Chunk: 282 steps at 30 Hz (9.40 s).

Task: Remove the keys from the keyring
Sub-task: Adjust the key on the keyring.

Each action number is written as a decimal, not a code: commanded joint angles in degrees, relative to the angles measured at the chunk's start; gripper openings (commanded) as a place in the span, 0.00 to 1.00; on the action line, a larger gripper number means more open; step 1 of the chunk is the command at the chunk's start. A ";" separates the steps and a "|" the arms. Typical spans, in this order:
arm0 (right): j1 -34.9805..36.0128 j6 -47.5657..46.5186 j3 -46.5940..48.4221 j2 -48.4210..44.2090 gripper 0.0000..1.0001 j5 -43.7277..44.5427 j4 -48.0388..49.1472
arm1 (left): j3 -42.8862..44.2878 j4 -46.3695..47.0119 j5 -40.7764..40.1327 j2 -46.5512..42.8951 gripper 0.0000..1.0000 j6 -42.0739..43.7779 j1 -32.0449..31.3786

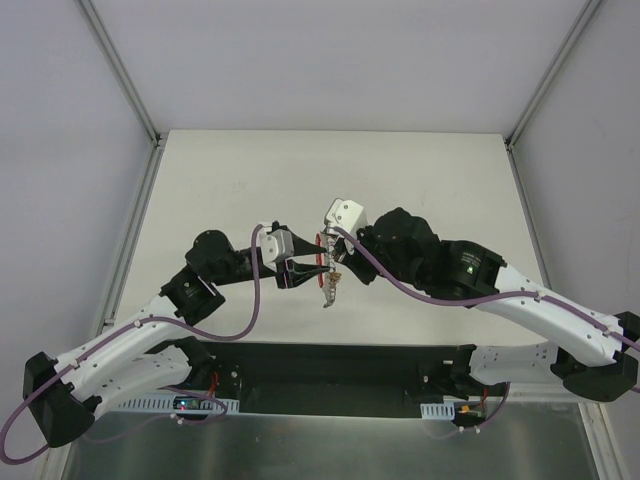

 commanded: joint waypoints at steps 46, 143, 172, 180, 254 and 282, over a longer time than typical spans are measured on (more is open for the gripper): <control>-0.05 0.78 -1.22 -3.66 0.01 -3.48 1.96 | 3.71 3.48 4.39 1.81 0.00 4.71 -0.16; -3.21 -0.89 -16.96 -19.31 0.01 -7.17 11.98 | 11.00 51.05 46.13 24.56 0.00 -23.86 2.65; -4.97 2.98 -20.65 -20.98 0.01 -16.32 13.30 | 9.15 42.54 31.03 20.88 0.00 -12.89 4.15; -5.15 3.24 -20.65 -19.57 0.01 -16.58 14.26 | 7.22 38.84 25.75 18.24 0.00 -8.31 4.15; -8.40 9.21 -25.22 -18.60 0.01 -17.37 21.82 | -1.75 38.86 8.79 11.65 0.00 -15.01 2.92; -8.49 10.80 -27.24 -20.01 0.01 -18.60 23.84 | 1.77 4.83 -2.99 3.91 0.00 5.93 2.39</control>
